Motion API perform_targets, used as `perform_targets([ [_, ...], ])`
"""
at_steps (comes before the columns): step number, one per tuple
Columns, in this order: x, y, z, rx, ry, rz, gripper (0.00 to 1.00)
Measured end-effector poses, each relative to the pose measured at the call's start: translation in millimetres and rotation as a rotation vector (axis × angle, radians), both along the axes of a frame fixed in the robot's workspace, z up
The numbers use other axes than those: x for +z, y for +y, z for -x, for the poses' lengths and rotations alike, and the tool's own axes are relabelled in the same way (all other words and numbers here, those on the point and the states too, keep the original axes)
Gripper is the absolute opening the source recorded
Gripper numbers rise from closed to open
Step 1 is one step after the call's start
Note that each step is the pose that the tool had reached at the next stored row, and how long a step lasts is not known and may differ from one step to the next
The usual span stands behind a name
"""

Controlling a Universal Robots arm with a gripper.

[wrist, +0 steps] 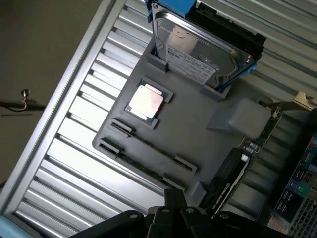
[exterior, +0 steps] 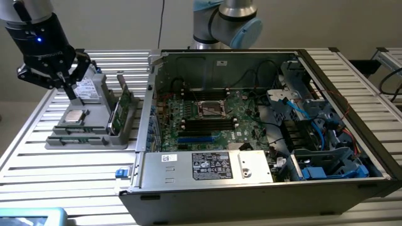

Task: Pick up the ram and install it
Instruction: 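Pick up the ram and move it above insertion slot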

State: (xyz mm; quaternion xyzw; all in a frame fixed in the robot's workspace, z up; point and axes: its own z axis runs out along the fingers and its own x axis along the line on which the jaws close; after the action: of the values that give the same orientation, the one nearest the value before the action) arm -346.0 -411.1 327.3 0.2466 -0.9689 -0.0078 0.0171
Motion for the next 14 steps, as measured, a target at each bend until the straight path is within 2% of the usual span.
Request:
perform_targets([
  [14,-1.1,0.0,0.0,0.254,0.0001,-0.0024,0.11],
])
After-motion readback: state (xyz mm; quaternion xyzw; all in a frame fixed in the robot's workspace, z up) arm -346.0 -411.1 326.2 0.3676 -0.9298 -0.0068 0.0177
